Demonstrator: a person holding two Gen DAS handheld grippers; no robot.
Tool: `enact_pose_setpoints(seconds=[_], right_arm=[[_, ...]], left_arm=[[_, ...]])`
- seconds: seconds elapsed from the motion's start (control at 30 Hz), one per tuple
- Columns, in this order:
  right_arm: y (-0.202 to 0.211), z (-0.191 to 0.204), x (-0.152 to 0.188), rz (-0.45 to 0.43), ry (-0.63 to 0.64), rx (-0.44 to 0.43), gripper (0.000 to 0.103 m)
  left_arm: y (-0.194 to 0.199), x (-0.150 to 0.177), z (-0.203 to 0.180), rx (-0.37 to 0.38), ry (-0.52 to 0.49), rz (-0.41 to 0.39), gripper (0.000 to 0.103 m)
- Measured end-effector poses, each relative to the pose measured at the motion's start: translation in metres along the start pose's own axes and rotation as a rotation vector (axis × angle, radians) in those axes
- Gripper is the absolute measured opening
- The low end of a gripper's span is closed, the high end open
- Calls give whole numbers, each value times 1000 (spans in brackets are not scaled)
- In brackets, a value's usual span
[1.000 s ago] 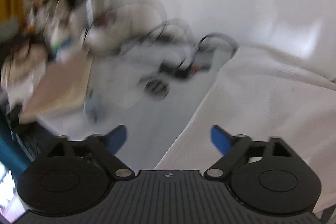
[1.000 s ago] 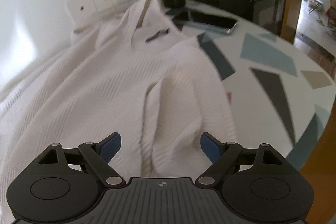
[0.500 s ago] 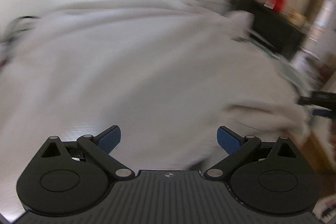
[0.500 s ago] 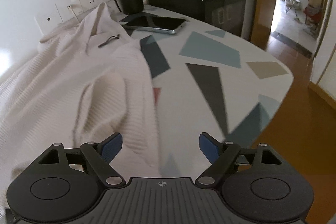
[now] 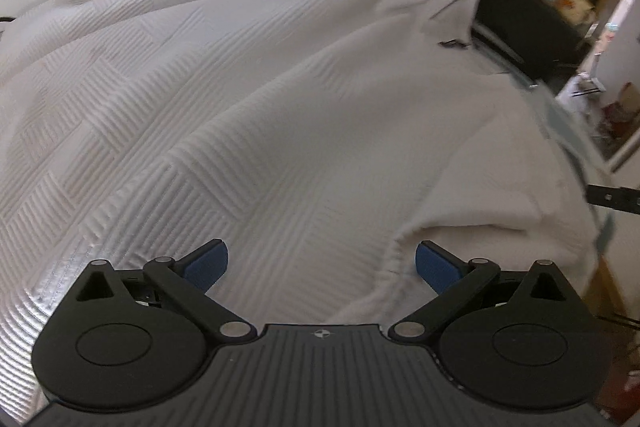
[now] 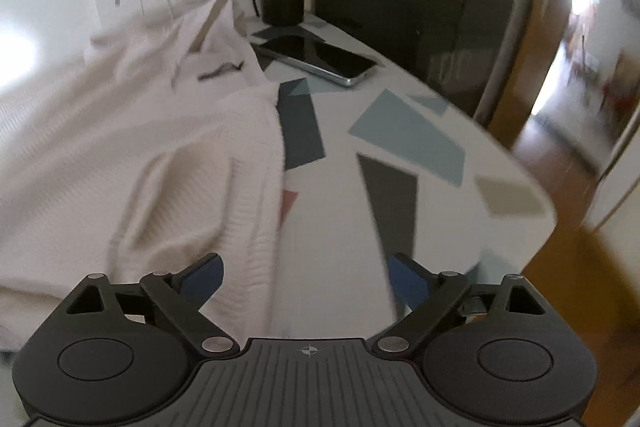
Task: Fold clothes
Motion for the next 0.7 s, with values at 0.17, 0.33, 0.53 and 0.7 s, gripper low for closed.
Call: enact_pose_setpoints(seconds=[0.17,0.33,0.53,0.7], right_arm=[[-14,1,-4,35,58,27,90],[-28,-3,-11,42,105,3,99],[-48,-9,-25,49,177,-59,102],[-64,-12,-33,48,253,-128,102]], left_arm=[[-12,-2,-5,-72,-2,11,103],[-21,-4,-13,-155,-40,32,103],[-26,-7,-16,-238,64,39,103],[-26,-5,-21,-309,151,15,103]])
Point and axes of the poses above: each gripper's, at about its wrist camera, not at the fingertips, and y roughly against the way its jaws point, z to its left, x to its underside, the point moved 7 cm from there along -y, roughly the way its jaws point, and after that the axes turned 2 degrees about -z, right-handed, at the moved point
